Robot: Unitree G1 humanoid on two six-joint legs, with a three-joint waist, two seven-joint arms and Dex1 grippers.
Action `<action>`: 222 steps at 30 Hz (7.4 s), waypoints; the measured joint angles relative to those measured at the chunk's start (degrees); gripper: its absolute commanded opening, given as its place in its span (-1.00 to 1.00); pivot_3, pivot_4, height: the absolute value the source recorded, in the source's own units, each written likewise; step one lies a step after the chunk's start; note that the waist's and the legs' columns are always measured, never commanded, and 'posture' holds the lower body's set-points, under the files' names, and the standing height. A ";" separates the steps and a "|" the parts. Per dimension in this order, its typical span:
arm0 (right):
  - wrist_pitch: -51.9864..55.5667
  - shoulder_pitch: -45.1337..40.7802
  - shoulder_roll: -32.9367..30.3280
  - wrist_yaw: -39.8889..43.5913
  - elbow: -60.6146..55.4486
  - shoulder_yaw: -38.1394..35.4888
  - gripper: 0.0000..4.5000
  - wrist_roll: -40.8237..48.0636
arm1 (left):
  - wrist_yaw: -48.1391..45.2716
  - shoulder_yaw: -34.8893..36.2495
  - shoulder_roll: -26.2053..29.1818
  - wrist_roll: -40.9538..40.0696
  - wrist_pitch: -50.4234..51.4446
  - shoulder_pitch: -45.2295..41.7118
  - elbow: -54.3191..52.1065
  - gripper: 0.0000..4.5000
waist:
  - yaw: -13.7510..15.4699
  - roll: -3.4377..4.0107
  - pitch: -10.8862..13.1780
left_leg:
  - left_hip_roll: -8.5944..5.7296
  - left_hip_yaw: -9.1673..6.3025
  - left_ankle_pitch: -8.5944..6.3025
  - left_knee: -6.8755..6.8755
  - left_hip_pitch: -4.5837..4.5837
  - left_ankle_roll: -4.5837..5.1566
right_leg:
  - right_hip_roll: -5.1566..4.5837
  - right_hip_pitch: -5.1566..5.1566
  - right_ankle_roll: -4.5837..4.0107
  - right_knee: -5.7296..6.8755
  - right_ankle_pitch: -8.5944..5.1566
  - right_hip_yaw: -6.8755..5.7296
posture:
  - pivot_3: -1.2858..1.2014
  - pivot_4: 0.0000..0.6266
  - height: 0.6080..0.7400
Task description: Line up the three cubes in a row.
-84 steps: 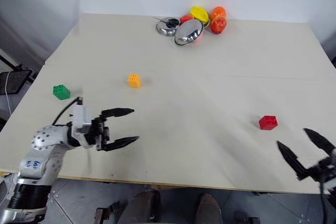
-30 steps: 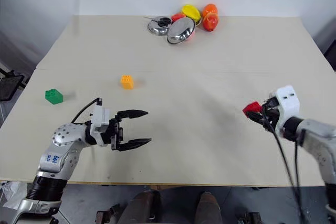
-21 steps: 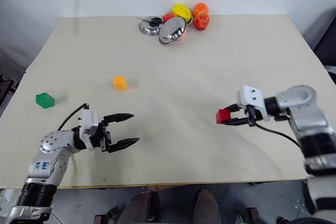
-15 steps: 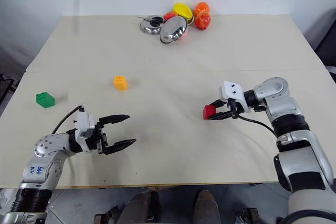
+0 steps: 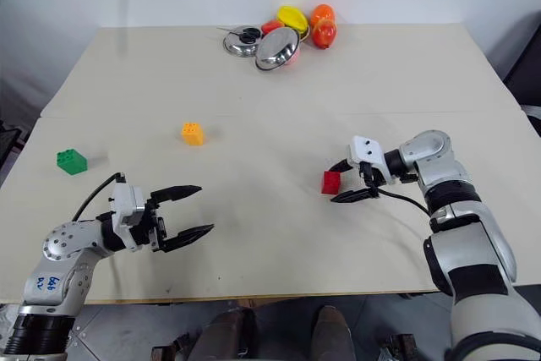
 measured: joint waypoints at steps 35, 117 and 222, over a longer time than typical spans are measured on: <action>29.31 45.99 -0.73 -20.23 -65.22 -27.79 0.98 29.78 | 49.33 30.55 -9.94 -1.33 6.98 4.48 6.55 1.00 | 3.51 -0.26 -0.12 | 0.21 0.19 -0.60 0.68 0.05 0.13 | 0.08 0.04 -0.07 0.08 0.04 -0.07 | 0.03 -0.52 1.00; 32.54 82.44 -4.42 -21.63 -85.29 -51.73 1.00 34.12 | -9.54 -18.34 -24.82 26.69 -24.36 -56.20 75.66 0.97 | 3.26 -0.74 -0.25 | 0.23 0.84 -0.79 0.66 -0.12 0.55 | 0.06 0.02 0.22 -0.67 0.49 -0.05 | 0.03 -0.52 1.00; 34.96 84.37 -6.45 -21.17 -86.09 -52.89 1.00 35.42 | -27.30 -11.55 -7.42 19.13 -27.69 -50.45 73.12 -0.33 | 3.18 -0.63 -0.34 | 0.62 1.22 -1.09 0.94 -0.01 0.58 | 0.31 -0.06 0.04 -0.55 0.56 0.01 | 0.03 -0.52 1.00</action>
